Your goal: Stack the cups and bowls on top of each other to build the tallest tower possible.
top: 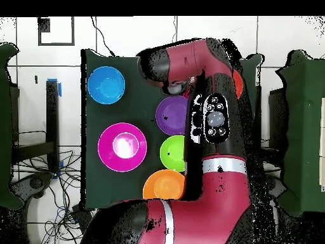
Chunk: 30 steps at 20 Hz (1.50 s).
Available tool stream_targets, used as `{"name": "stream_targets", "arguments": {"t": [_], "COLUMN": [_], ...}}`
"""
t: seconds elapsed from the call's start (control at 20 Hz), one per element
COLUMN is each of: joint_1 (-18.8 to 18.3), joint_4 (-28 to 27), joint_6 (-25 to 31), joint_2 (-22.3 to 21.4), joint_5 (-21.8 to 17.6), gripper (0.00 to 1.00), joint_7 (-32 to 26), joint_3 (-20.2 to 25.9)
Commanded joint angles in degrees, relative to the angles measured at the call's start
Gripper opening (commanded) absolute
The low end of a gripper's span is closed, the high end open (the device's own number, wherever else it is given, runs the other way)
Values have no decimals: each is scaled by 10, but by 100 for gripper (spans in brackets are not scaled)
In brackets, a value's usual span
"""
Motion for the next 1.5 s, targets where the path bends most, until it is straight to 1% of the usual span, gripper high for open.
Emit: {"name": "stream_targets", "arguments": {"t": [0.05,0.3,0.9,1.5], "joint_1": [14,15,16,16], "joint_4": [41,27,43,43], "joint_6": [18,24,26,15], "joint_2": [25,32,24,28], "joint_5": [3,3,22,35], "gripper": [0,0,0,0], "joint_7": [-53,-54,-41,-45], "joint_3": [11,14,17,17]}}
